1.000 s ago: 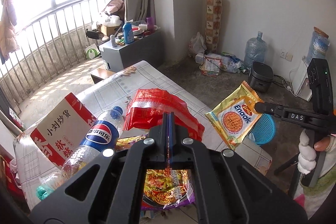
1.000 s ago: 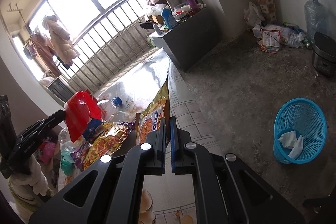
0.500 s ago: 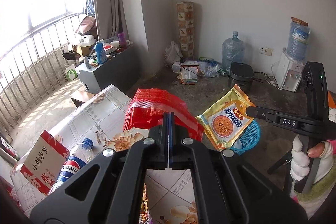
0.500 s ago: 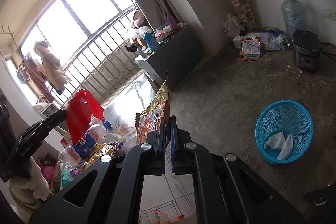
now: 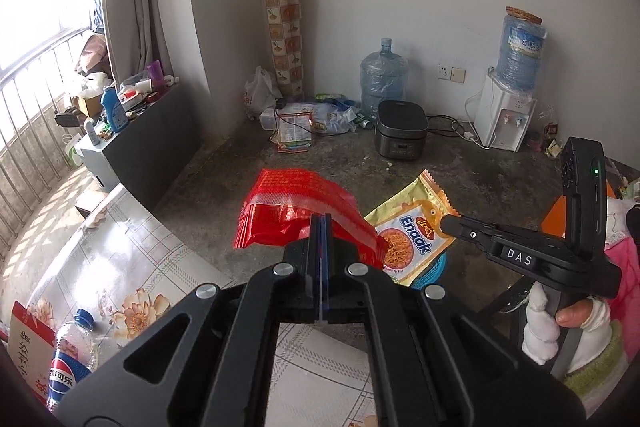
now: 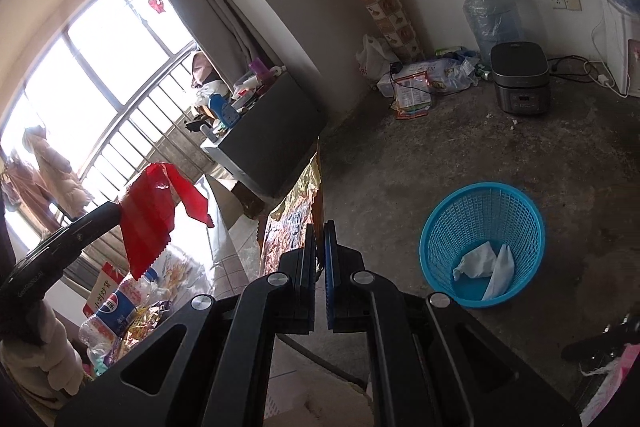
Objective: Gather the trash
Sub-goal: 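Carry the snack bag and red bag in both tools to the blue wastebasket, then open both tools over the wastebasket to drop the bags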
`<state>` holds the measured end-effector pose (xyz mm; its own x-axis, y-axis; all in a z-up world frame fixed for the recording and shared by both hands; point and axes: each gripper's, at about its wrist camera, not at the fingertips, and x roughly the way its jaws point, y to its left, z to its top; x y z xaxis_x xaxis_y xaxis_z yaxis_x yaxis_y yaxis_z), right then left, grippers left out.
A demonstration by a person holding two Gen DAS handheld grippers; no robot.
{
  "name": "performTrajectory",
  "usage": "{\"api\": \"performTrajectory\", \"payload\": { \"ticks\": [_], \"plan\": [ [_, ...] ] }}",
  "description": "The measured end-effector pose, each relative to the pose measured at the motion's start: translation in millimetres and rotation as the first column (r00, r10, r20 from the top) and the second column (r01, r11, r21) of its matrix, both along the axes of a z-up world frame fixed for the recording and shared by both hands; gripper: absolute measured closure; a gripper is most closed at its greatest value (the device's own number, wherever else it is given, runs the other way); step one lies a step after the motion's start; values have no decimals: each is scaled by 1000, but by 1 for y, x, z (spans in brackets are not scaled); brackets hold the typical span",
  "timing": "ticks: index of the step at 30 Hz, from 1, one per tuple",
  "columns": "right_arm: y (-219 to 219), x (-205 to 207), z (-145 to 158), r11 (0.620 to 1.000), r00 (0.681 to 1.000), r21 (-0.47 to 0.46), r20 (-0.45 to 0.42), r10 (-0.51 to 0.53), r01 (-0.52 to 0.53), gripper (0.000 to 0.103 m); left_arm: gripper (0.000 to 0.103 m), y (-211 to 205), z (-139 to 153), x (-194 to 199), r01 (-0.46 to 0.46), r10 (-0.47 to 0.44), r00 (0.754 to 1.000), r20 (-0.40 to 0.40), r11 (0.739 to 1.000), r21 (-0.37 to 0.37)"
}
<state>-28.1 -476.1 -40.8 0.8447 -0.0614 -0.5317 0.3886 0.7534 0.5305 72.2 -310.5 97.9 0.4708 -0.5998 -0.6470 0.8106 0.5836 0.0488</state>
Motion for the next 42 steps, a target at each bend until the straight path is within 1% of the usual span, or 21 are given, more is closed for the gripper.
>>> {"api": "performTrajectory", "payload": {
  "ticks": [3, 5, 9, 12, 15, 19, 21, 22, 23, 24, 25, 27, 28, 30, 32, 34, 36, 37, 39, 41, 42],
  "plan": [
    [-20, -7, -12, 997, 996, -11, -42, -81, 80, 99, 103, -32, -13, 4, 47, -46, 998, -49, 999, 15],
    [-33, -12, -19, 990, 987, -28, -76, -142, 141, 99, 103, -55, -25, 5, 79, -77, 994, -83, 996, 28],
    [-61, -21, -37, 968, 959, -38, -128, -251, 249, 99, 103, -103, -53, 13, 147, -137, 978, -159, 988, 54],
    [-80, -23, -55, 951, 936, -33, -170, -308, 307, 99, 103, -138, -80, 17, 199, -179, 962, -208, 977, 78],
    [-99, -19, -77, 938, 916, -17, -209, -341, 346, 99, 103, -171, -109, 23, 231, -199, 949, -243, 967, 109],
    [-124, -5, -110, 921, 893, 24, -258, -370, 388, 99, 103, -207, -153, 41, 235, -182, 937, -299, 960, 153],
    [-138, 3, -131, 912, 883, 58, -280, -377, 407, 98, 100, -224, -175, 52, 238, -174, 932, -318, 956, 174],
    [-145, 9, -145, 908, 880, 80, -295, -372, 411, 97, 92, -232, -186, 58, 238, -169, 928, -331, 955, 180],
    [-152, 14, -159, 905, 879, 108, -309, -363, 412, 89, 79, -238, -196, 63, 236, -162, 924, -346, 954, 182],
    [-158, 18, -174, 898, 875, 141, -329, -355, 417, 81, 72, -243, -205, 69, 229, -151, 924, -352, 954, 193],
    [-164, 21, -188, 886, 866, 169, -352, -356, 432, 67, 68, -247, -214, 73, 217, -135, 928, -346, 953, 211],
    [-170, 24, -213, 863, 847, 210, -394, -356, 460, 65, 68, -251, -224, 82, 190, -100, 934, -343, 952, 240],
    [-170, 23, -221, 854, 837, 219, -415, -356, 472, 65, 68, -250, -226, 85, 175, -81, 934, -349, 954, 244],
    [-167, 19, -228, 845, 843, 249, -408, -352, 473, 65, 68, -242, -223, 92, 153, -58, 926, -373, 961, 229],
    [-162, 18, -227, 852, 849, 246, -401, -345, 463, 65, 65, -232, -214, 94, 137, -52, 928, -368, 968, 209],
    [-156, 19, -220, 864, 857, 235, -389, -336, 446, 65, 63, -223, -200, 95, 122, -51, 937, -345, 975, 186],
    [-150, 17, -205, 876, 873, 225, -357, -333, 427, 65, 61, -210, -179, 94, 111, -56, 942, -331, 983, 148],
    [-145, 18, -196, 884, 881, 216, -338, -331, 415, 65, 57, -203, -166, 93, 102, -56, 945, -323, 986, 129],
    [-135, 19, -171, 905, 900, 184, -294, -322, 384, 65, 53, -185, -140, 88, 89, -62, 953, -297, 993, 77],
    [-122, 23, -141, 930, 922, 134, -242, -303, 341, 60, 42, -163, -111, 82, 77, -68, 963, -262, 997, 26],
    [-113, 25, -126, 941, 931, 104, -216, -294, 322, 58, 40, -151, -97, 79, 67, -64, 969, -240, 998, 1]
  ]
}}
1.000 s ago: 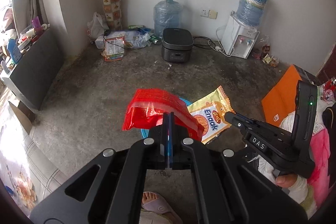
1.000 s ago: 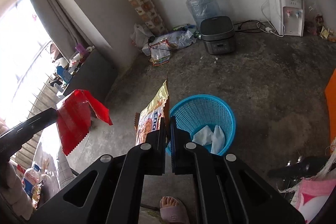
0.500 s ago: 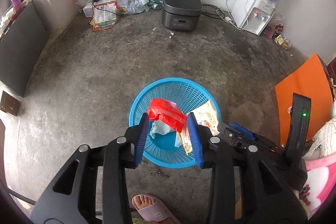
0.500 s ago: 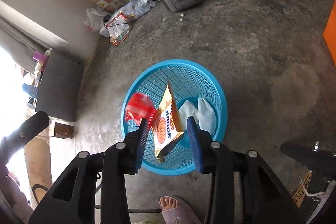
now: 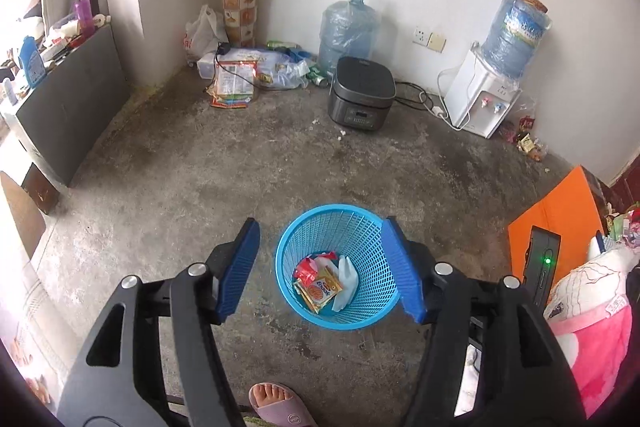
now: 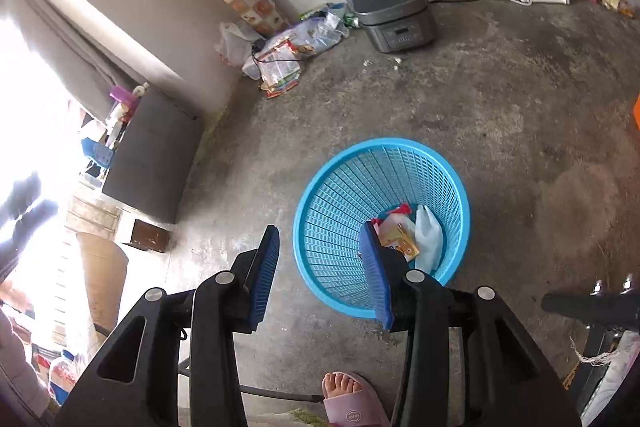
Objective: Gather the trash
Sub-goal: 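Open both tools over the wastebasket to drop the bags, then move both tools back to the table pile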
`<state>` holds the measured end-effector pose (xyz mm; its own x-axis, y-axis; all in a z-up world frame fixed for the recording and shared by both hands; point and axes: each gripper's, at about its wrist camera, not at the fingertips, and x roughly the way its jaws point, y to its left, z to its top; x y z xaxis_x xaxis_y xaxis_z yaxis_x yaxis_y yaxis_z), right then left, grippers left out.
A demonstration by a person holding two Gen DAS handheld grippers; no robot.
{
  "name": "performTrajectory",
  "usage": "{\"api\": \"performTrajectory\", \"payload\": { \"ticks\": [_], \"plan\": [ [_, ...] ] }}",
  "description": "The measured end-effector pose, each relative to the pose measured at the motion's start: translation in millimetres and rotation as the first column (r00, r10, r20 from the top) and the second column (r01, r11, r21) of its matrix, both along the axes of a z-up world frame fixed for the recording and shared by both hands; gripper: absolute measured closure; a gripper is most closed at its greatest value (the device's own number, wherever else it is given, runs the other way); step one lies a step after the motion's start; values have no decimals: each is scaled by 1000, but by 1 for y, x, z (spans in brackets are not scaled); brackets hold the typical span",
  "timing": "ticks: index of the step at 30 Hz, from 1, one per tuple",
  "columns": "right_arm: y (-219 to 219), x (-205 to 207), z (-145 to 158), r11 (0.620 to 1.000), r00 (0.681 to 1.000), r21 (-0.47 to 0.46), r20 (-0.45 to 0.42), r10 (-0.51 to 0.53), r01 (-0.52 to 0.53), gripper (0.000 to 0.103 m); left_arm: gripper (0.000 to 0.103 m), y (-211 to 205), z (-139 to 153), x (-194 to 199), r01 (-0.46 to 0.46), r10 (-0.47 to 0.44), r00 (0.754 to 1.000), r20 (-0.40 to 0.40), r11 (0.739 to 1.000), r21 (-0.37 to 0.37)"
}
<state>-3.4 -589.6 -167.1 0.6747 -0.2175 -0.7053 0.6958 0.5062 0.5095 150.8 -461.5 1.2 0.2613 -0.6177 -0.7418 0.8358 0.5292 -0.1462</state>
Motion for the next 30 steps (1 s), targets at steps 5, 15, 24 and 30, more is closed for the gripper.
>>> {"api": "performTrajectory", "payload": {
  "ticks": [5, 15, 24, 30],
  "plan": [
    [50, 4, 74, 975, 991, -198, 68, 117, -101, 40, 19, 70, 63, -20, -44, 53, 996, 75, 992, -119],
    [152, 6, 161, 859, 945, -458, 108, 308, -228, 11, 10, 207, 124, -48, -235, 263, 960, 90, 941, -245],
    [215, 6, 195, 791, 925, -560, 110, 364, -245, 7, 9, 331, 129, -59, -461, 503, 863, 52, 824, -329],
    [240, 9, 209, 761, 909, -595, 116, 400, -259, 7, 9, 402, 132, -65, -529, 581, 812, 56, 773, -349]
  ]
}}
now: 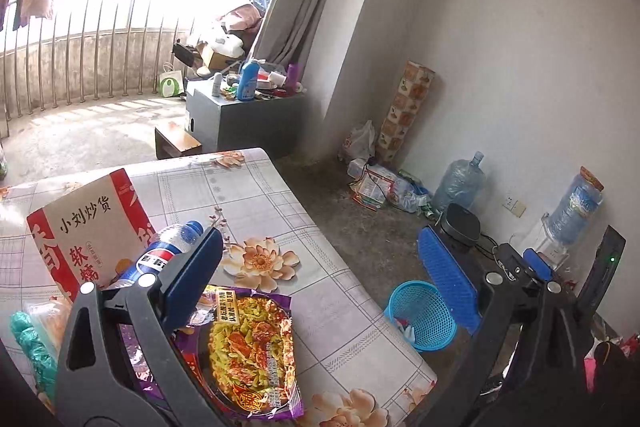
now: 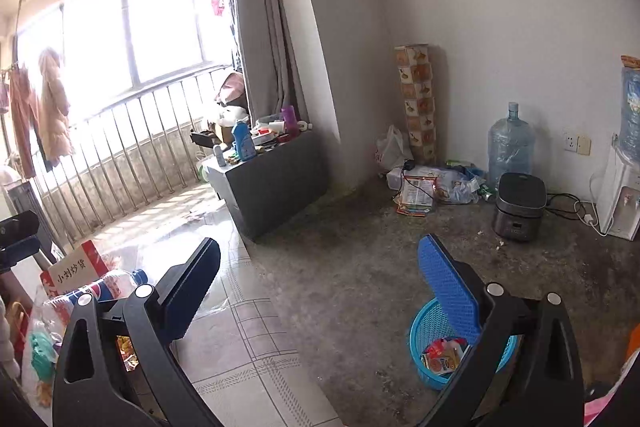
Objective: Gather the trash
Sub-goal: 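Move both tools back to the table pile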
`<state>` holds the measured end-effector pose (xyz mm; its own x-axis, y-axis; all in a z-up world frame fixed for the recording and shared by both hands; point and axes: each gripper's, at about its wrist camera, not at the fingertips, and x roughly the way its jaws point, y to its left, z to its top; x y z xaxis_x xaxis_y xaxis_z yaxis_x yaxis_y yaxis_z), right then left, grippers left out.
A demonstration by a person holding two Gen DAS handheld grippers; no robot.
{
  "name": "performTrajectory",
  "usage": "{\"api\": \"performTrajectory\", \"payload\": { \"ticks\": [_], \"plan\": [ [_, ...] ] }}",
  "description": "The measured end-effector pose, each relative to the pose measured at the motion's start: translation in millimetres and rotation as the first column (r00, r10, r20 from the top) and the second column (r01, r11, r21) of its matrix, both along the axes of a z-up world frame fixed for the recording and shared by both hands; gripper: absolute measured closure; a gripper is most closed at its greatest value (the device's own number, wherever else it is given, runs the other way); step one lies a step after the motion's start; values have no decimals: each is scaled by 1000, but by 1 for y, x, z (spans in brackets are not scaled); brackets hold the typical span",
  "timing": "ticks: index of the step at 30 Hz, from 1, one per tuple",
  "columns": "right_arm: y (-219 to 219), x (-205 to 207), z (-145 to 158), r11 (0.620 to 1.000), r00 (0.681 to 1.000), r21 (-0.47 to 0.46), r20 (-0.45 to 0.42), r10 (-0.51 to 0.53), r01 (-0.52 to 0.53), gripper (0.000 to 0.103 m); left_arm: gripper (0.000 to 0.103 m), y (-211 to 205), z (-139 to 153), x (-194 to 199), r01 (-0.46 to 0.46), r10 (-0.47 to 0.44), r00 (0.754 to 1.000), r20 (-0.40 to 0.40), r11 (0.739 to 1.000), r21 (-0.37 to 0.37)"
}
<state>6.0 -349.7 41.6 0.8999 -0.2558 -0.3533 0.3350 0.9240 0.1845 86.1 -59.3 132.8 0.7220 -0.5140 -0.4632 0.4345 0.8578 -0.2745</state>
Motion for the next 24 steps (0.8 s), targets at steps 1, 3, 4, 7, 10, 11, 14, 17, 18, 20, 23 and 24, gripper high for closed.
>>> {"api": "performTrajectory", "payload": {
  "ticks": [1, 3, 4, 7, 10, 11, 14, 17, 18, 20, 23, 24],
  "plan": [
    [3, 0, 2, 1000, 1000, -5, 5, 8, -8, 7, 9, 10, 2, -5, -15, 15, 1000, 16, 1000, 3],
    [9, 0, 6, 1000, 1000, -12, 12, 23, -23, 7, 9, 30, 5, -10, -47, 47, 998, 40, 999, 6],
    [13, 0, 9, 999, 999, -12, 11, 34, -34, 7, 9, 40, 7, -13, -65, 64, 997, 48, 998, 4],
    [19, 0, 13, 997, 997, 13, 15, 77, -77, 7, 9, 75, 11, -21, -128, 130, 990, 59, 991, -24],
    [29, 5, 14, 990, 991, 47, 10, 135, -136, 7, 9, 106, 12, -29, -188, 191, 979, 70, 981, -48],
    [32, 7, 15, 986, 988, 55, 9, 154, -155, 7, 9, 115, 12, -31, -205, 209, 975, 71, 977, -52],
    [50, 15, 13, 971, 974, 80, -2, 226, -225, 7, 9, 138, 7, -37, -237, 240, 969, 61, 970, -55],
    [64, 23, 10, 951, 957, 121, -14, 290, -286, 7, 9, 150, -1, -40, -242, 245, 968, 50, 969, -51],
    [69, 26, 9, 944, 952, 132, -20, 306, -301, 7, 9, 154, -3, -41, -243, 245, 968, 50, 969, -49],
    [78, 31, 7, 931, 940, 153, -30, 339, -331, 7, 9, 163, -6, -44, -245, 247, 967, 54, 968, -44],
    [91, 39, 5, 904, 918, 195, -40, 394, -380, 7, 9, 177, -7, -48, -265, 267, 961, 72, 964, -31],
    [96, 42, 4, 894, 910, 210, -44, 413, -396, 7, 9, 183, -8, -49, -272, 273, 959, 76, 962, -30]
  ]
}}
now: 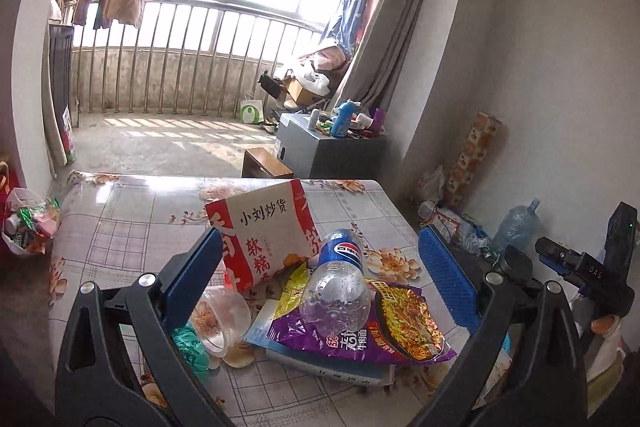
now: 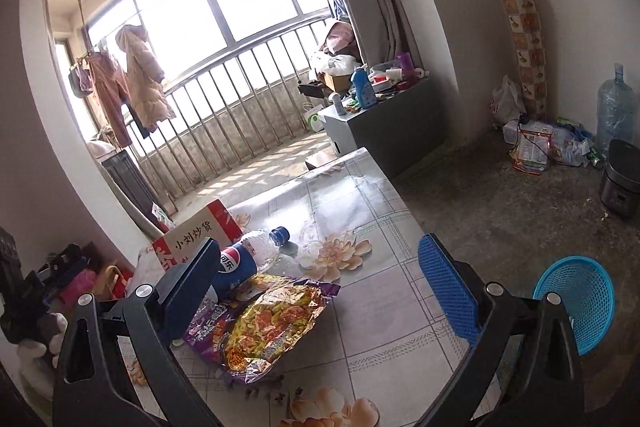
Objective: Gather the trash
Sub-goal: 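Move both tools back to the table pile, then grasp the Pepsi bottle around its label with the right tool, then grasp the purple snack bag with the left tool while the right tool holds the Pepsi bottle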
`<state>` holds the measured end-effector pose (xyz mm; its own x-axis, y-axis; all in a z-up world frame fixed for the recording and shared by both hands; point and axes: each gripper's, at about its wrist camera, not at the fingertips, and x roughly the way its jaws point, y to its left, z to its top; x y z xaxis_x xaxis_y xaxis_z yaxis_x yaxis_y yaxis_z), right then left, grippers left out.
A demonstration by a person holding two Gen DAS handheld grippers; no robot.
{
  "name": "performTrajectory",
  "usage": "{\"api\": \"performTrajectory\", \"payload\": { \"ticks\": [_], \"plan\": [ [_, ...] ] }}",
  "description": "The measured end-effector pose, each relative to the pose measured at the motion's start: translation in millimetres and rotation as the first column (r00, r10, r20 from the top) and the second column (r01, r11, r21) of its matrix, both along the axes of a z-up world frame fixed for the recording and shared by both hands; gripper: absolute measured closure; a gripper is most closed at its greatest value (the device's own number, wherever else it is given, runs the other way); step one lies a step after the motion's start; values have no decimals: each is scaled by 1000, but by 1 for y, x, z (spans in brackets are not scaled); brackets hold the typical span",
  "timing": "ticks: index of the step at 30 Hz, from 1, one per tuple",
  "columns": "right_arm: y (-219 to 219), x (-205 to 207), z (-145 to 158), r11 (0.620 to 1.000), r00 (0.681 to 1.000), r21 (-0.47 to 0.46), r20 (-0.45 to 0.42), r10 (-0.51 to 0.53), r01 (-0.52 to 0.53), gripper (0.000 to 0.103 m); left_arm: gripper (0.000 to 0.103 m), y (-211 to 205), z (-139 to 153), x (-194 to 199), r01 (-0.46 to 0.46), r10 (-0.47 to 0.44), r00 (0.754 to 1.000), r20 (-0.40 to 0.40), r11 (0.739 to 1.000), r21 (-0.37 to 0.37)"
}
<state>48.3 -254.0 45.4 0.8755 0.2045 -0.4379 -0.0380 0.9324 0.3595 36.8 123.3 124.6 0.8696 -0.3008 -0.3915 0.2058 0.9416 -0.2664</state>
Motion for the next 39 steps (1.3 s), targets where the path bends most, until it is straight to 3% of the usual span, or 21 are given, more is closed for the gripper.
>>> {"api": "performTrajectory", "payload": {
  "ticks": [6, 12, 15, 20, 26, 32, 36, 39],
  "plan": [
    [30, 35, -8, 987, 989, 109, -79, 125, -116, 10, 9, 22, -12, 3, -14, 13, 1000, -22, 1000, -23],
    [64, 81, -30, 950, 948, 232, -188, 257, -211, 13, 10, 21, -32, 16, 27, -29, 998, -60, 999, -40],
    [77, 108, -47, 922, 917, 311, -249, 311, -228, 16, 26, 10, -44, 30, 36, -36, 995, -92, 999, -2],
    [94, 151, -78, 874, 854, 438, -353, 383, -211, 19, 56, 1, -69, 65, 52, -47, 980, -195, 998, 19],
    [108, 191, -114, 831, 778, 536, -456, 432, -147, 19, 69, -8, -95, 92, 101, -92, 954, -285, 995, 18],
    [127, 211, -137, 804, 723, 582, -501, 476, -127, 20, 69, -18, -105, 97, 154, -143, 941, -306, 988, 15],
    [131, 214, -148, 804, 709, 585, -523, 472, -104, 35, 69, -26, -107, 99, 178, -164, 936, -313, 984, 17],
    [127, 210, -148, 793, 714, 601, -512, 478, -100, 36, 71, -31, -106, 97, 194, -180, 934, -309, 981, 15]
  ]
}}
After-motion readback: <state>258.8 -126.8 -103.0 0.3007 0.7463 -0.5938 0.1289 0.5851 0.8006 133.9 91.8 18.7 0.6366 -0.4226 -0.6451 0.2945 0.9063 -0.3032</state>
